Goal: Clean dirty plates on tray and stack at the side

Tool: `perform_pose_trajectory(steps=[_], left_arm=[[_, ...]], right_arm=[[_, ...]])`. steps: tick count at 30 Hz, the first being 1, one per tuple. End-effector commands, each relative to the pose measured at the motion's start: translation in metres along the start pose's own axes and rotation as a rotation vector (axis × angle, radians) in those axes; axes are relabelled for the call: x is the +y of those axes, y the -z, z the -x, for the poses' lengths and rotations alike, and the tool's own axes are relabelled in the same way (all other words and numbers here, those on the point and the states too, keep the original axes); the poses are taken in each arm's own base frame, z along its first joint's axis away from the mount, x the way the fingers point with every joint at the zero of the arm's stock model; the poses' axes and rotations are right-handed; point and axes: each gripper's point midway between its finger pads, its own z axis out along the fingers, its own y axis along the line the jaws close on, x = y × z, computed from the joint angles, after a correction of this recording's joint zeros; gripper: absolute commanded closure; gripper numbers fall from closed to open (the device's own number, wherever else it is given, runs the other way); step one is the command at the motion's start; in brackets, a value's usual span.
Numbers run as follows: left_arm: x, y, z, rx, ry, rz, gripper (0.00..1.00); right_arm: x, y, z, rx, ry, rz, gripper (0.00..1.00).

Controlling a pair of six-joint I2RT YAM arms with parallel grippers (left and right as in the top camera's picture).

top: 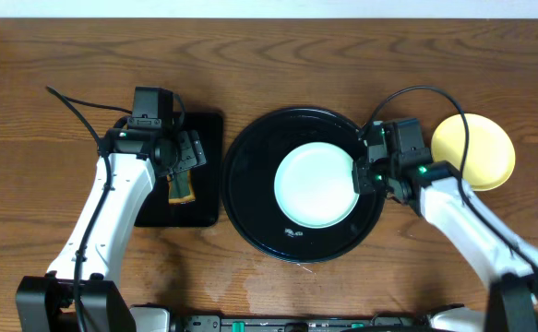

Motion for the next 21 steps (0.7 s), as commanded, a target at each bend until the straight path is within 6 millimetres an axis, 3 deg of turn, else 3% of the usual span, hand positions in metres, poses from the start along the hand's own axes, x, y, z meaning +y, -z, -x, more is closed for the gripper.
perform_pose_trajectory(steps=[1, 4, 11, 17, 21], left_arm=[[-0.001, 0.004, 0.005, -0.012, 0.002, -0.007, 0.13], [-0.001, 0.004, 0.005, -0.013, 0.002, -0.006, 0.13], [-0.001, 0.004, 0.005, -0.012, 0.002, -0.007, 0.13], [-0.001, 0.004, 0.005, -0.012, 0.002, -0.007, 0.13], [-0.001, 0.004, 0.005, -0.013, 0.002, -0.006, 0.13]], right_arm=[[-0.007, 0.03, 0.02, -0.114, 0.08, -0.191, 0.99], [0.006, 0.062, 0.034, -0.236, 0.157, -0.305, 0.99], [0.03, 0.087, 0.043, -0.323, 0.308, -0.367, 0.99], [0.042, 0.091, 0.042, -0.336, 0.361, -0.379, 0.99], [0.03, 0.075, 0.027, -0.252, 0.214, -0.326, 0.98]])
